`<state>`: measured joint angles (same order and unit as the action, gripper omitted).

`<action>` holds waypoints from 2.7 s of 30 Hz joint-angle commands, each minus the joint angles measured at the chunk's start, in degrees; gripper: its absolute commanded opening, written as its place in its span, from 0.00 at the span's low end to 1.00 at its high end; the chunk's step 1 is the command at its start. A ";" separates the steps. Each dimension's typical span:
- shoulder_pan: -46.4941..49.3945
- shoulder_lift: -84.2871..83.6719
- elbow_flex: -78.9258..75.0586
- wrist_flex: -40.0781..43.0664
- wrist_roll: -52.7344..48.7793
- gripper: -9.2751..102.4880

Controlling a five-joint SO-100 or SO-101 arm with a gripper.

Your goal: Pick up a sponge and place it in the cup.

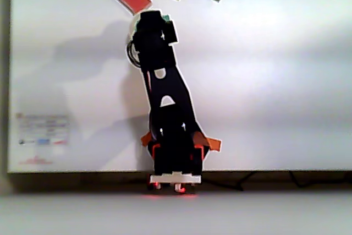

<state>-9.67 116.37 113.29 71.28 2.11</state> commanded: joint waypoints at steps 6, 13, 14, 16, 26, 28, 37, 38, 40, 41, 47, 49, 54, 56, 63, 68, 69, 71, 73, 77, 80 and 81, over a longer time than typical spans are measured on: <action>0.79 2.20 0.18 -2.37 -0.79 0.25; 2.02 0.97 -1.05 -3.16 -2.02 0.43; 2.20 0.70 -1.41 -3.08 -2.11 0.43; 2.20 0.18 -1.93 -3.16 -2.11 0.44; 3.25 0.35 -10.28 6.94 -1.85 0.35; 4.48 3.25 -10.11 8.53 -1.85 0.28; 10.46 22.24 6.86 5.10 -3.43 0.10; 11.25 25.22 10.81 3.08 -3.69 0.10; 12.83 31.29 18.28 -0.62 -4.31 0.10; 13.54 34.10 21.97 -2.29 -4.48 0.10; 15.73 47.99 39.81 -6.86 -4.75 0.10; 16.26 51.77 44.21 -7.12 -5.10 0.10; 16.52 59.06 51.50 -5.19 -5.36 0.10; 16.61 61.61 53.96 -3.96 -5.45 0.10; 17.40 70.05 60.47 2.11 -7.12 0.10; 18.90 70.58 63.81 2.37 -9.84 0.10; 18.98 70.58 63.81 3.60 -9.84 0.10; 19.16 70.58 63.81 5.54 -9.58 0.10; 19.16 70.58 63.81 7.65 -9.84 0.10; 18.98 70.66 63.81 8.53 -8.09 0.10; 18.90 70.66 63.81 8.61 -8.09 0.10; 18.90 70.66 63.81 8.61 -8.09 0.10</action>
<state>9.05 187.21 176.84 75.23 -5.10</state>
